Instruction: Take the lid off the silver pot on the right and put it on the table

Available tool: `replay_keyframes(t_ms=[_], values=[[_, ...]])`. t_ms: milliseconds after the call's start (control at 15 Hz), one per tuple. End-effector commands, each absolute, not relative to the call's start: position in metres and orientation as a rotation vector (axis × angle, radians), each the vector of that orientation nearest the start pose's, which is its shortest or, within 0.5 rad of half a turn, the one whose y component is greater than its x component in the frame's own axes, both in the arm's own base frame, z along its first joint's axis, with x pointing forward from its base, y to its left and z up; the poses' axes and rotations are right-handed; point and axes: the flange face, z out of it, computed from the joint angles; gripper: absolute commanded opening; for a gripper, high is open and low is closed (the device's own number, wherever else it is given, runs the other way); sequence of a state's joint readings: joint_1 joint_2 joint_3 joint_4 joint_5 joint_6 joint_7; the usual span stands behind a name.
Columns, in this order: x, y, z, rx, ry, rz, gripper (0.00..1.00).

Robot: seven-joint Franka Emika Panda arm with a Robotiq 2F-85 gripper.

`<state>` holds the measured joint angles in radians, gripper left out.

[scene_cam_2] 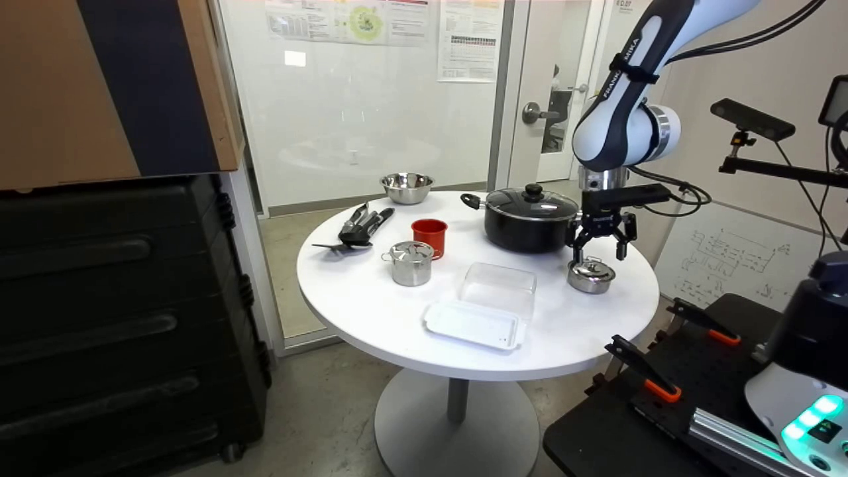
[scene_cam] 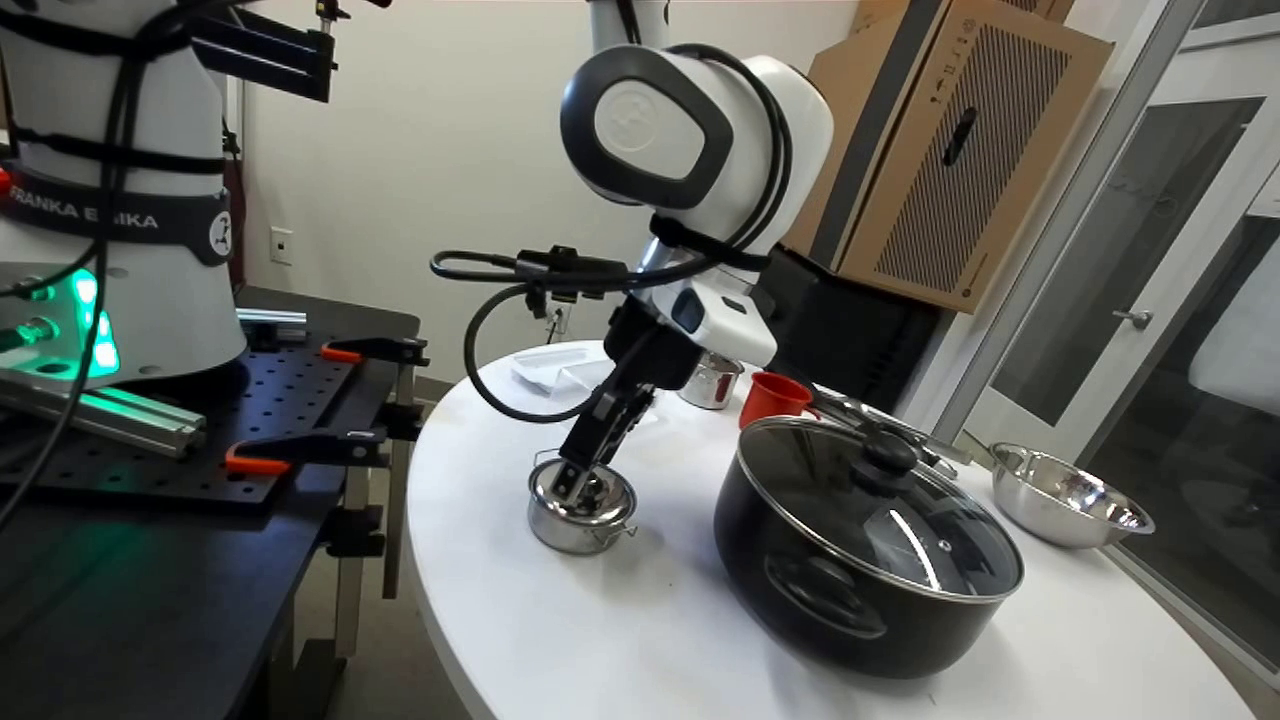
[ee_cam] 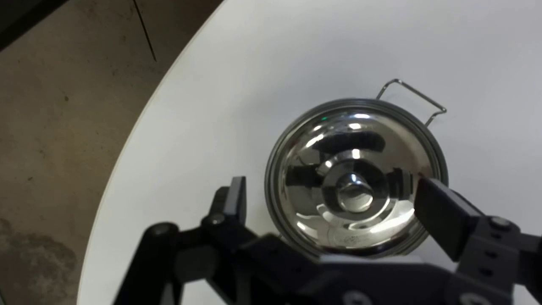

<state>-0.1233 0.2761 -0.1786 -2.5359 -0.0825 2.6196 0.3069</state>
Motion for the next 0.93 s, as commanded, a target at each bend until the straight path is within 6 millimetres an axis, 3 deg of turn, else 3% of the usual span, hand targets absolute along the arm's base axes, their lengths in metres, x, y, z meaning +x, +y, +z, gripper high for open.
replay_keyframes(t_ms=[0,733,800,867], values=[[0.4004,-0.1331,0.1640,-3.087,0.804,0.241,0.86],[0.4007,-0.1316,0.1664,-3.101,0.777,0.192,0.02],[0.4011,-0.1318,0.1666,-3.102,0.776,0.190,0.00],[0.4015,-0.1318,0.1673,-3.102,0.777,0.187,0.04]])
